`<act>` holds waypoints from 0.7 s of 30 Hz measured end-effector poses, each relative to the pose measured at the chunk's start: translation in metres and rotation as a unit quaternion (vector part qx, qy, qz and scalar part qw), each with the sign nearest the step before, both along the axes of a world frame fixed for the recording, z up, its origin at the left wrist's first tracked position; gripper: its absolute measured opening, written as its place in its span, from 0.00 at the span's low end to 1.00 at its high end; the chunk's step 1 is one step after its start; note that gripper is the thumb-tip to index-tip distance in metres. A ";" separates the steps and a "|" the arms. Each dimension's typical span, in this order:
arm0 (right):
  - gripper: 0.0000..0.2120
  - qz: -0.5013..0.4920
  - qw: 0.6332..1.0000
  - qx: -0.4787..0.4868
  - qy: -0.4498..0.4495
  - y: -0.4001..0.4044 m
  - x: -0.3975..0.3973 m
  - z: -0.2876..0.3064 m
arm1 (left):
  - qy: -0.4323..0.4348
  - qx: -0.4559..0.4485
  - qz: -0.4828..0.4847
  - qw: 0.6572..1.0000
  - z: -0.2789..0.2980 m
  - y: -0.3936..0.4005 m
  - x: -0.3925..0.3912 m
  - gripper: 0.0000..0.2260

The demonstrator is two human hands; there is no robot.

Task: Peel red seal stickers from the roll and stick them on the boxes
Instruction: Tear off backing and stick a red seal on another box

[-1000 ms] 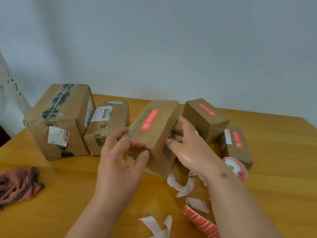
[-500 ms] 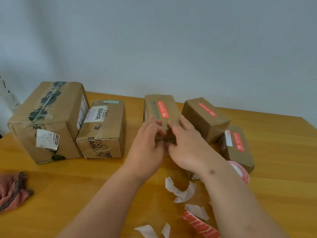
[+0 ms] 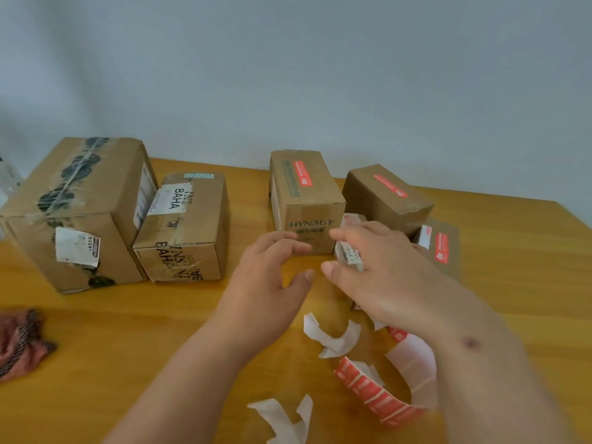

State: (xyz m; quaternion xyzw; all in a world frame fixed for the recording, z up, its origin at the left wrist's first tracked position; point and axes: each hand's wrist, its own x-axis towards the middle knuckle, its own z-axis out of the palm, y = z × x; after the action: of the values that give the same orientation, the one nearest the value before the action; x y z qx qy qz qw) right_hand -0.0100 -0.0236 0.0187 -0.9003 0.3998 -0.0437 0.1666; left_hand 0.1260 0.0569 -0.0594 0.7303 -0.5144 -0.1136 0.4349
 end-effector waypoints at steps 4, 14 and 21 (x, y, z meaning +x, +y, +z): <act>0.15 -0.024 0.999 0.024 -0.030 0.011 -0.030 -0.004 | 0.087 0.033 -0.085 0.992 0.009 0.023 -0.024 0.11; 0.09 0.025 0.997 0.061 0.043 0.045 -0.068 -0.029 | 0.070 0.147 -0.110 0.981 -0.010 0.036 -0.063 0.05; 0.12 0.003 0.999 -0.032 0.002 0.048 -0.071 -0.035 | 0.245 0.143 -0.104 0.953 -0.002 0.046 -0.062 0.07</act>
State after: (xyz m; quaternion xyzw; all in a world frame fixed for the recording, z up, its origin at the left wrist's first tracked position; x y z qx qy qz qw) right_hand -0.0806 0.0244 -0.0163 -0.9064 0.3961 -0.0537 0.1369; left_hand 0.0639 0.1026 -0.0610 0.6769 -0.4441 -0.4060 0.4239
